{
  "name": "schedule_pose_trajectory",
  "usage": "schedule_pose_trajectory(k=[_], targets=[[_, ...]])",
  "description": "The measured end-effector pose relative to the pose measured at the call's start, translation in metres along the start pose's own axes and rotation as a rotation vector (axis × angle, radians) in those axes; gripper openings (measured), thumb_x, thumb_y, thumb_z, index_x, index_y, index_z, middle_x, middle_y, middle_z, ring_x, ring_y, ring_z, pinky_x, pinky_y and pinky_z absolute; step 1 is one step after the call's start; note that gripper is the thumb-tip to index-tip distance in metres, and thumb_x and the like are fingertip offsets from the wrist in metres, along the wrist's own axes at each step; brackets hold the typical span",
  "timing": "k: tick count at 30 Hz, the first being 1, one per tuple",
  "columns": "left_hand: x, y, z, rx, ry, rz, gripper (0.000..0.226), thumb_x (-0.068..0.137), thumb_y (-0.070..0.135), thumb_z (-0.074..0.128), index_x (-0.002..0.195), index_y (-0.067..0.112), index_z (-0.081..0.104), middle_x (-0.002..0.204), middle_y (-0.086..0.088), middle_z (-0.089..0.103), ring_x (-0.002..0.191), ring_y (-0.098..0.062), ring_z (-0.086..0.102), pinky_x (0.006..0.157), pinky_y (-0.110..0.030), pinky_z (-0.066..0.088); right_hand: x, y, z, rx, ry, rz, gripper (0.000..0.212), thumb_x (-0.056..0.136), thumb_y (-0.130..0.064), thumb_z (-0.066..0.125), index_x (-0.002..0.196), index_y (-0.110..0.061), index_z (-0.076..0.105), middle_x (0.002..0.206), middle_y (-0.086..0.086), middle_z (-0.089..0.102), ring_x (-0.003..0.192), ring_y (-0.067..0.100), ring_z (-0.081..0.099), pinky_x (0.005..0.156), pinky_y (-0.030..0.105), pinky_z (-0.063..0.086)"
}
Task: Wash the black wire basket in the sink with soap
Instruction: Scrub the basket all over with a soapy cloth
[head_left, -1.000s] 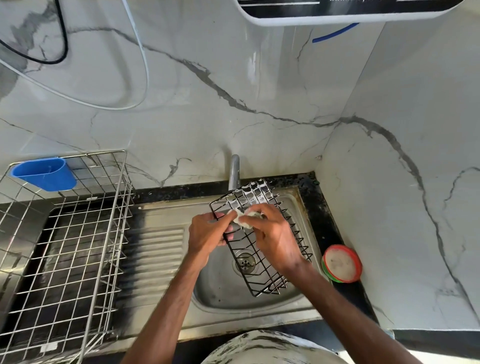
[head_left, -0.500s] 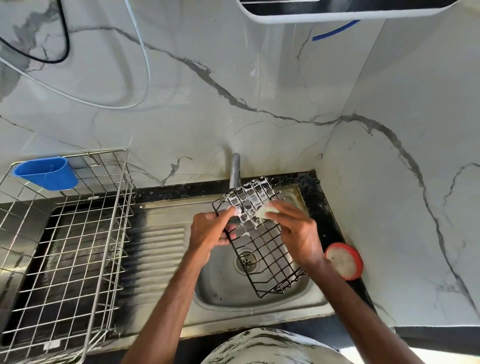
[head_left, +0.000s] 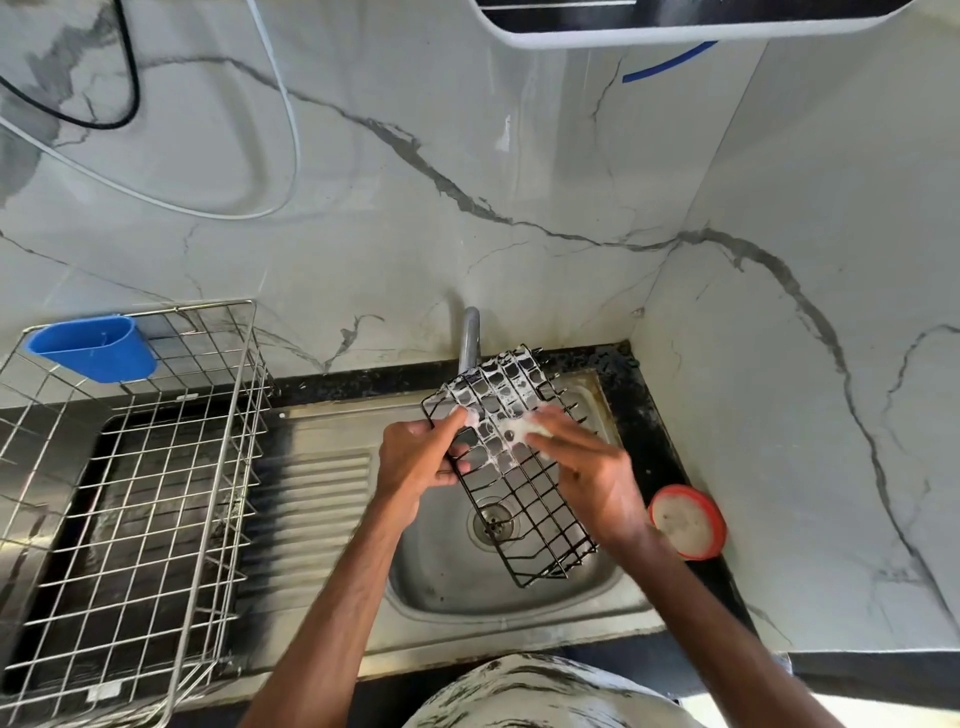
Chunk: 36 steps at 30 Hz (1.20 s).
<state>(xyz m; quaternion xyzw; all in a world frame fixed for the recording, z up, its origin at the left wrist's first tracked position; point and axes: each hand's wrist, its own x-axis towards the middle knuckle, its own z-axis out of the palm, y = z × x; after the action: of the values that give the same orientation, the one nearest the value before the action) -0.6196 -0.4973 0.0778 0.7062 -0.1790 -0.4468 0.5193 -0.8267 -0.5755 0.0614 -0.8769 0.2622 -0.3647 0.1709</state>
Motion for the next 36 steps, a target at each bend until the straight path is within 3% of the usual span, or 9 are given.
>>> schedule_pose_trajectory(k=[4, 9, 12, 16, 20, 23, 29, 32, 36], targets=[[0.001, 0.001, 0.001, -0.002, -0.003, 0.007, 0.029, 0.083, 0.042, 0.083, 0.097, 0.017, 0.077, 0.086, -0.016, 0.08, 0.082, -0.035, 0.079, 0.079, -0.047, 0.065, 0.0, 0.013, -0.01, -0.037, 0.127, 0.207, 0.056, 0.071, 0.031, 0.064, 0.107, -0.009, 0.078, 0.125, -0.003, 0.065, 0.116, 0.009, 0.065, 0.088, 0.01, 0.053], [0.0, 0.004, 0.005, 0.026, -0.019, 0.019, 0.032, 0.083, 0.043, 0.082, 0.098, 0.015, 0.077, 0.085, -0.014, 0.08, 0.079, -0.035, 0.079, 0.078, -0.049, 0.066, -0.012, -0.027, 0.013, -0.023, 0.036, -0.029, 0.046, 0.08, 0.027, 0.062, 0.108, -0.006, 0.077, 0.128, 0.011, 0.069, 0.127, 0.017, 0.06, 0.093, 0.015, 0.054], [-0.002, 0.006, 0.008, 0.064, -0.049, 0.043, 0.024, 0.087, 0.037, 0.082, 0.097, 0.016, 0.077, 0.082, -0.01, 0.08, 0.078, -0.035, 0.079, 0.077, -0.047, 0.066, 0.009, -0.015, 0.004, -0.05, 0.087, -0.038, 0.038, 0.086, 0.021, 0.056, 0.104, -0.005, 0.077, 0.122, 0.01, 0.071, 0.12, 0.019, 0.065, 0.086, 0.005, 0.051], [-0.002, 0.002, 0.009, 0.117, -0.091, 0.04, 0.029, 0.084, 0.041, 0.083, 0.101, 0.017, 0.079, 0.083, -0.009, 0.08, 0.075, -0.031, 0.079, 0.077, -0.044, 0.066, 0.044, 0.02, -0.008, -0.046, 0.149, 0.086, 0.041, 0.088, 0.018, 0.048, 0.109, -0.004, 0.076, 0.122, 0.015, 0.07, 0.115, 0.023, 0.069, 0.072, 0.022, 0.062], [-0.001, -0.002, 0.012, 0.133, -0.1, 0.04, 0.036, 0.08, 0.044, 0.085, 0.104, 0.017, 0.079, 0.084, -0.008, 0.08, 0.073, -0.029, 0.079, 0.075, -0.042, 0.065, 0.066, 0.029, -0.009, -0.007, 0.117, 0.13, 0.053, 0.08, 0.026, 0.05, 0.117, -0.005, 0.073, 0.13, 0.014, 0.066, 0.117, 0.019, 0.067, 0.09, 0.018, 0.056], [0.0, 0.0, 0.009, 0.108, -0.07, 0.045, 0.032, 0.082, 0.039, 0.085, 0.102, 0.016, 0.079, 0.084, -0.009, 0.08, 0.072, -0.028, 0.078, 0.072, -0.039, 0.064, 0.056, 0.027, -0.009, -0.003, 0.113, 0.128, 0.056, 0.079, 0.027, 0.052, 0.119, -0.007, 0.073, 0.132, 0.011, 0.065, 0.122, 0.016, 0.064, 0.093, 0.02, 0.056], [0.002, -0.001, 0.002, 0.081, -0.003, 0.024, 0.03, 0.082, 0.04, 0.086, 0.098, 0.016, 0.077, 0.082, -0.008, 0.08, 0.073, -0.03, 0.079, 0.071, -0.038, 0.065, -0.012, 0.011, -0.004, 0.011, 0.137, 0.235, 0.05, 0.081, 0.024, 0.06, 0.113, -0.01, 0.076, 0.13, 0.003, 0.065, 0.115, 0.011, 0.066, 0.079, 0.007, 0.054], [0.001, -0.001, 0.0, 0.082, 0.003, 0.029, 0.026, 0.083, 0.038, 0.085, 0.095, 0.017, 0.076, 0.081, -0.008, 0.08, 0.077, -0.032, 0.079, 0.072, -0.04, 0.065, -0.04, 0.006, -0.003, 0.02, 0.11, 0.266, 0.057, 0.077, 0.026, 0.061, 0.114, -0.015, 0.077, 0.13, 0.003, 0.067, 0.115, 0.002, 0.064, 0.077, 0.013, 0.058], [-0.005, 0.001, 0.002, 0.103, -0.041, 0.046, 0.02, 0.087, 0.036, 0.082, 0.096, 0.019, 0.075, 0.081, -0.008, 0.08, 0.081, -0.035, 0.079, 0.069, -0.038, 0.065, -0.027, 0.012, -0.007, 0.027, 0.146, 0.217, 0.048, 0.084, 0.022, 0.063, 0.114, -0.014, 0.076, 0.128, 0.005, 0.067, 0.117, 0.015, 0.067, 0.077, 0.019, 0.06]])
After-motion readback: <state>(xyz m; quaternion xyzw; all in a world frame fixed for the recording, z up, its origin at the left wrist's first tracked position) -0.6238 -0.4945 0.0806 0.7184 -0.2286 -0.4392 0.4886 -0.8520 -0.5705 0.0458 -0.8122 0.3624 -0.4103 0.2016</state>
